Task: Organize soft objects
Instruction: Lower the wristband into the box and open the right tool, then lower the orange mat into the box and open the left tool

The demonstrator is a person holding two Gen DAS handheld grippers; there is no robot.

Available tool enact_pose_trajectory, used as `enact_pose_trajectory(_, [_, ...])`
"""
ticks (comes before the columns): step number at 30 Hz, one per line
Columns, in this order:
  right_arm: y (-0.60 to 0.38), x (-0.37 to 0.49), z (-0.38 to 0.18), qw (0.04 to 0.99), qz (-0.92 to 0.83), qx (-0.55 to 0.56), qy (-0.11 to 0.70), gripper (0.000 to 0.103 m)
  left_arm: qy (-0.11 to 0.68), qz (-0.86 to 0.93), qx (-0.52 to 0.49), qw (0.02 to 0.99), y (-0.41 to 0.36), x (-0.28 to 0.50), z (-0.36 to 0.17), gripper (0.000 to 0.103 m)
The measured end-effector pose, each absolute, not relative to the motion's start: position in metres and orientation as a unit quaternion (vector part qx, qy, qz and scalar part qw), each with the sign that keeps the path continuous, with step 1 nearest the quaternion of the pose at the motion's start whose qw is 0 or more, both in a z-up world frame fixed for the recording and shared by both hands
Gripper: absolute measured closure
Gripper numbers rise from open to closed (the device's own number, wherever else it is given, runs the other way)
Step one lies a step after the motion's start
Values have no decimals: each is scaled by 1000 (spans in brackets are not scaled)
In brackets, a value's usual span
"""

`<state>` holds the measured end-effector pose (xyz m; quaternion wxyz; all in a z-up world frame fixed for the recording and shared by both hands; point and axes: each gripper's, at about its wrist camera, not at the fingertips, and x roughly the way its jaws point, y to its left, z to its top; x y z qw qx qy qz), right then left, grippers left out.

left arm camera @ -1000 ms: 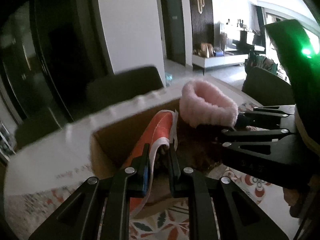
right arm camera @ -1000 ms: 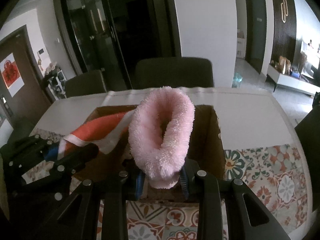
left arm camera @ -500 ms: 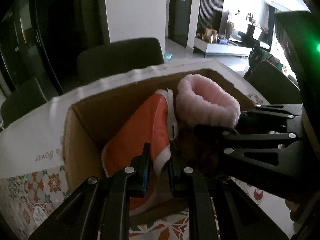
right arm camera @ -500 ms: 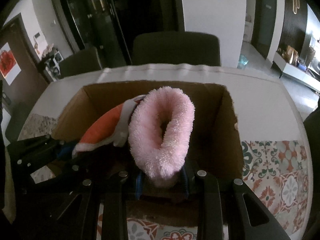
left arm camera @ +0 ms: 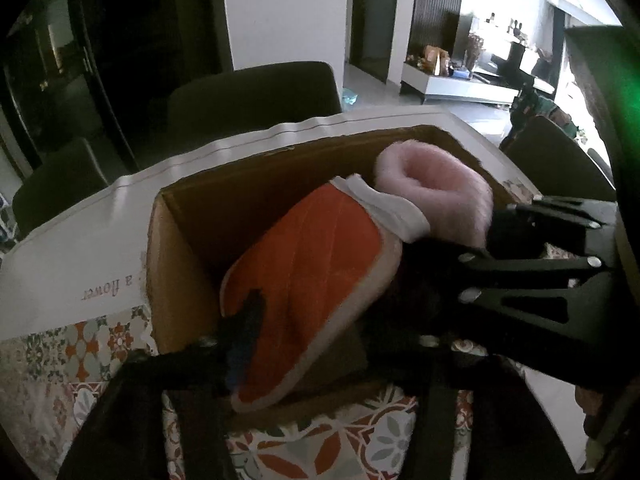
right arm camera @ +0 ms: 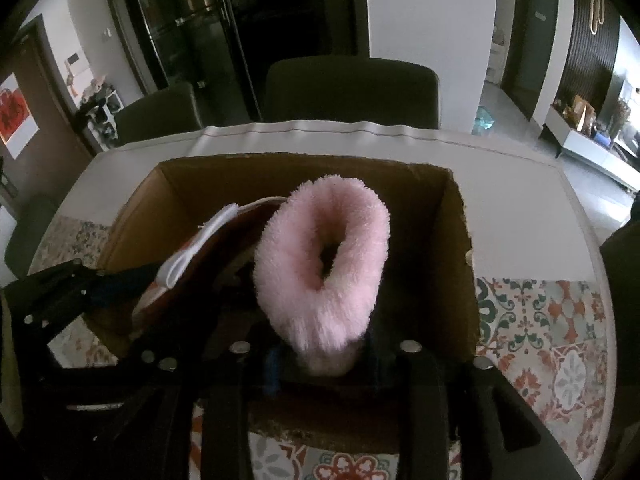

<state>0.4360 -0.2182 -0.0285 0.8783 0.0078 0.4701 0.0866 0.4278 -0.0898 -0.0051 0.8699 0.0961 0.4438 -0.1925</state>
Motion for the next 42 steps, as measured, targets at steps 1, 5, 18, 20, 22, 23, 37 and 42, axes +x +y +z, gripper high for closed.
enact_pose_trajectory(1, [-218, 434, -26, 880, 86, 7, 466, 45, 439, -192, 97, 872, -89, 426, -3, 41])
enact_pose_trajectory(5, [-219, 425, -17, 888, 83, -1, 452, 45, 429, -197, 99, 876, -88, 417, 7, 41])
enact_pose_trajectory(18, [-218, 396, 42, 926, 55, 9, 374, 52, 328, -133, 97, 930, -63, 397, 64, 40])
enact_pose_trajectory(20, [-216, 400, 44, 924, 69, 30, 374, 54, 322, -117, 91, 935, -55, 400, 66, 40])
enact_pose_trajectory(22, [-214, 408, 42, 917, 93, 60, 384, 61, 320, -103, 84, 938, -48, 402, 69, 40])
enact_pose_trajectory(23, [-213, 412, 39, 913, 100, 69, 389, 65, 318, -97, 84, 939, -45, 404, 69, 40])
enact_pose_trajectory(37, [-190, 442, -10, 868, 139, 124, 461, 93, 344, -85, 66, 933, -30, 409, 47, 40])
enact_pose_trajectory(42, [-196, 437, -11, 874, 114, 103, 461, 96, 357, -96, 60, 927, -41, 410, 37, 40])
